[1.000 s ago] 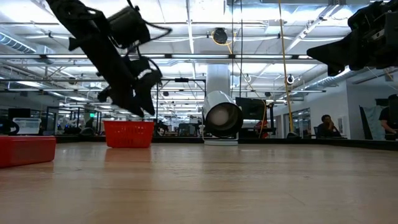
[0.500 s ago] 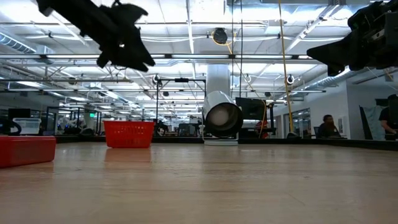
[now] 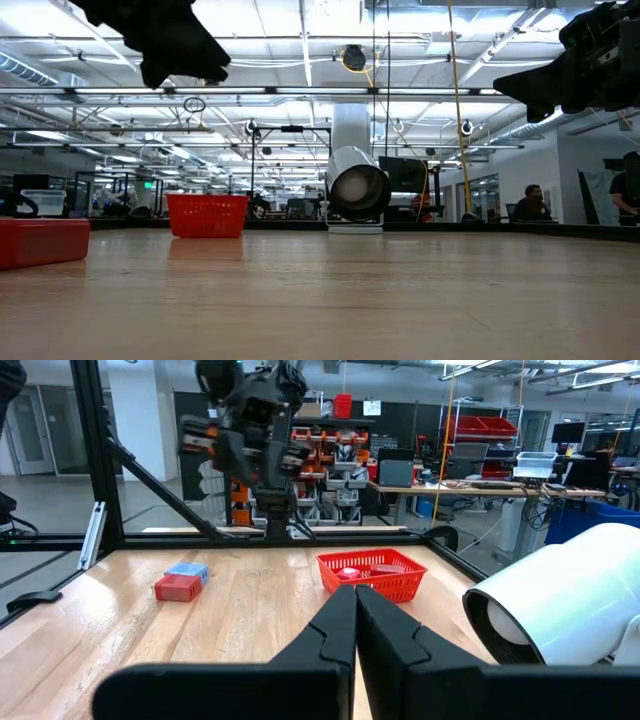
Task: Pick & Place Office items
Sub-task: Put the blue charger adapter into the top red bin
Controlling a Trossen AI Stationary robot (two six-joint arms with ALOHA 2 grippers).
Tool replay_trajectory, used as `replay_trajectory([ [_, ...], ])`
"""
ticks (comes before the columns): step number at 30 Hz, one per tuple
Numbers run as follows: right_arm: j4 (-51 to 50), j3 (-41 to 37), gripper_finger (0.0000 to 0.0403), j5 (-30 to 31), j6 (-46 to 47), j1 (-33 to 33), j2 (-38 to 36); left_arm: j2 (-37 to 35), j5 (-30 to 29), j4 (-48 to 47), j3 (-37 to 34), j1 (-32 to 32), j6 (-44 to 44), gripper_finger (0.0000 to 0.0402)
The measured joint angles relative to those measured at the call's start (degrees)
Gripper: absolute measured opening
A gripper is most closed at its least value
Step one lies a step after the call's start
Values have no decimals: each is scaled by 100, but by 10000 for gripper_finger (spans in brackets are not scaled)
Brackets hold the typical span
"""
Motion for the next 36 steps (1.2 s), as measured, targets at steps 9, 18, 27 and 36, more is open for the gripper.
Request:
replay_trajectory([
  [9, 0, 0, 0, 0, 0, 0, 0, 0, 303, 51, 0, -838, -398, 106],
  [18, 0, 2, 0, 0, 0, 0, 0, 267, 602, 97, 0, -1470, -867, 108],
  [27, 0, 1, 0, 0, 2, 1, 1, 922, 905, 102, 0, -1781, -2070, 108],
  [36, 0, 0, 0, 0, 1, 1, 0, 2069, 1449, 208, 33, -1994, -1827, 108],
])
